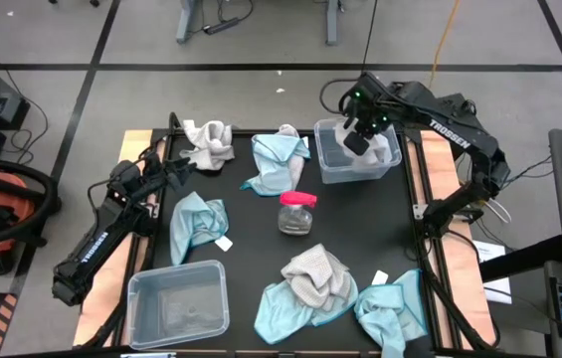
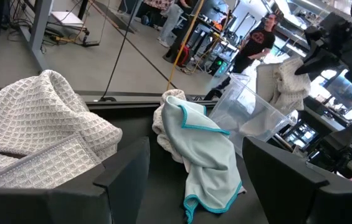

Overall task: Sort microfiber towel by color & place in baskets
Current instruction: Put the gray towel into the top transparent bin

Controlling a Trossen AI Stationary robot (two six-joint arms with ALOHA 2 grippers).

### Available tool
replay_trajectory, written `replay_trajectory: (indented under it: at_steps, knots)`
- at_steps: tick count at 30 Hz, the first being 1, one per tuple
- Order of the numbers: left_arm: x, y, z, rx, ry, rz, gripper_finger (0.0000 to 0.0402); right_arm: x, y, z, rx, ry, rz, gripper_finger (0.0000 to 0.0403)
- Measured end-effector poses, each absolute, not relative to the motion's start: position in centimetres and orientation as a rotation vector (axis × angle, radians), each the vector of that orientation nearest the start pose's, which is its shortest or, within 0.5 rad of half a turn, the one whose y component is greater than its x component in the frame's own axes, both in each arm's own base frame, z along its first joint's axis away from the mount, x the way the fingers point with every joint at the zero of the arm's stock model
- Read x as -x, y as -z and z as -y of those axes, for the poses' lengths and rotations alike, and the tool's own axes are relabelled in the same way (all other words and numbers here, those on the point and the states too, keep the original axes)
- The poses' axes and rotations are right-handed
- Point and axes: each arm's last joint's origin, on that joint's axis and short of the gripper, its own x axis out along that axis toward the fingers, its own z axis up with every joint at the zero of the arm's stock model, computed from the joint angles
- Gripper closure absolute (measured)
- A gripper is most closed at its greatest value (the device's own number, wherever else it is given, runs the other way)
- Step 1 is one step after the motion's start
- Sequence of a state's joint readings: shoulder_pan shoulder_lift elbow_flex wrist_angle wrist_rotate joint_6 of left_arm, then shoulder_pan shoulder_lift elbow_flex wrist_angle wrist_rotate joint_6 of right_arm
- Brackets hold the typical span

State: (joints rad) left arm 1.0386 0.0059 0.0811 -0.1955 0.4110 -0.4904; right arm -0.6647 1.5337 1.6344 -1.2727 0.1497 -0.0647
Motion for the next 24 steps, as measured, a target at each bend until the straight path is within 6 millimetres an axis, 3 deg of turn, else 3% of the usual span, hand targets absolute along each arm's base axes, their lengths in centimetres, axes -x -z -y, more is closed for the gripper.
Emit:
replay_trajectory:
  at_steps: [10,24]
  knots:
    - [-5.5,-17.2,-7.1,0.552,-0.638,0.067,0.0139,-22.2,-34.5,18.1,-0.278,0.645,-1.223,0.0385]
    - [-5.6,-17.5,-7.1,0.581,-0.630,0.104,0.0139,-22.2,-34.3,18.2,-0.278,0.649,-1.222,0.0305]
